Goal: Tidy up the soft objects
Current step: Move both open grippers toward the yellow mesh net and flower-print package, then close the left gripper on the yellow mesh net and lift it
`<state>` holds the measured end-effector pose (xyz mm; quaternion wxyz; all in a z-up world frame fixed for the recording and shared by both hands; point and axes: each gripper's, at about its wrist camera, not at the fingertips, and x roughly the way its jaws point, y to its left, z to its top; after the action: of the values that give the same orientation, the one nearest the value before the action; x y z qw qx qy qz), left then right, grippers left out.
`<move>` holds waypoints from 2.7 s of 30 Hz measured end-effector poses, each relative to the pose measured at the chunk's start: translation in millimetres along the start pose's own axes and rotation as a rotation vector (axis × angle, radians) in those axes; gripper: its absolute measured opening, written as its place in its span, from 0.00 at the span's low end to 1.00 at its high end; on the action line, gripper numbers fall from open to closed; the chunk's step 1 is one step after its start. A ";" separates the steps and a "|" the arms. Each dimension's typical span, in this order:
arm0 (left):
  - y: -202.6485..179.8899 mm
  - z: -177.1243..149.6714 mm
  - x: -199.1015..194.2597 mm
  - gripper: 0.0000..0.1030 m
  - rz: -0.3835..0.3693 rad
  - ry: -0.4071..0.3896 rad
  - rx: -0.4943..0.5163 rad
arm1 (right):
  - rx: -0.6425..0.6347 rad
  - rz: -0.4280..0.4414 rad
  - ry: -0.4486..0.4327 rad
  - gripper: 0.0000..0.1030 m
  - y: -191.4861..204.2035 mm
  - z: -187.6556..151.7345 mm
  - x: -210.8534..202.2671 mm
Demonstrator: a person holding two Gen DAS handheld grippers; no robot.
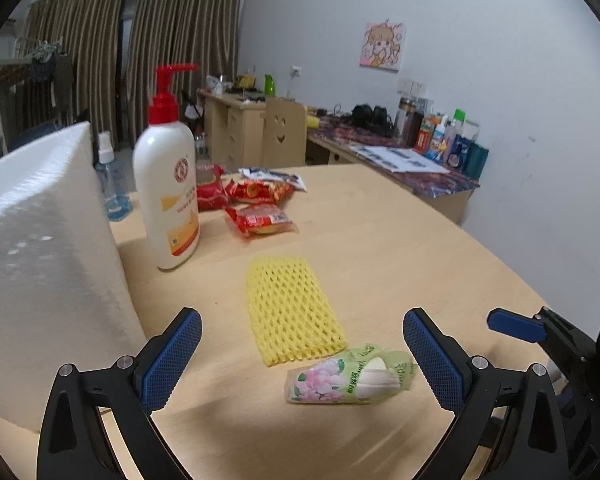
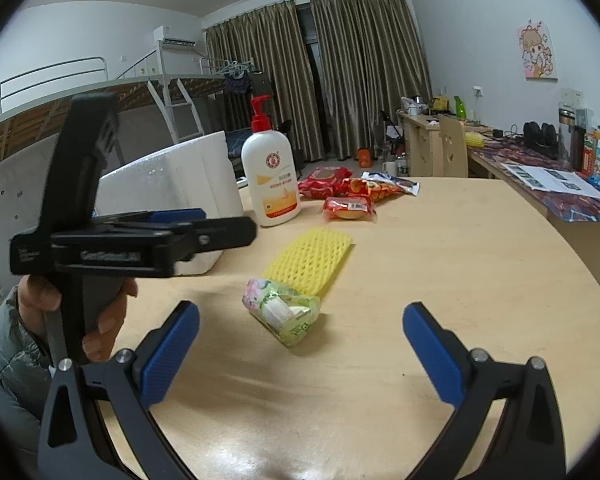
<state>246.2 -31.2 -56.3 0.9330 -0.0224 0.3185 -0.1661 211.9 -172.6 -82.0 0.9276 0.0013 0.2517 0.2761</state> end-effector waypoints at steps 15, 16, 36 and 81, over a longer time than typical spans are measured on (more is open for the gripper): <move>9.7 7.2 65.7 0.81 -0.073 0.188 -0.029 | -0.057 0.088 0.100 1.00 -4.3 3.3 29.9; 11.1 7.7 68.8 0.80 -0.071 0.194 -0.032 | -0.069 0.090 0.112 1.00 -3.3 3.6 32.3; 5.3 3.6 100.0 0.44 -0.029 0.263 0.055 | -0.068 0.141 0.225 1.00 -5.2 2.4 55.6; 11.1 3.8 100.6 0.51 0.001 0.268 0.032 | -0.132 0.118 0.253 1.00 0.9 14.0 63.9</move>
<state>326.4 -53.6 -113.9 0.8824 0.0150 0.4375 -0.1722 264.0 -137.1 -99.4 0.8687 -0.0798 0.3473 0.3440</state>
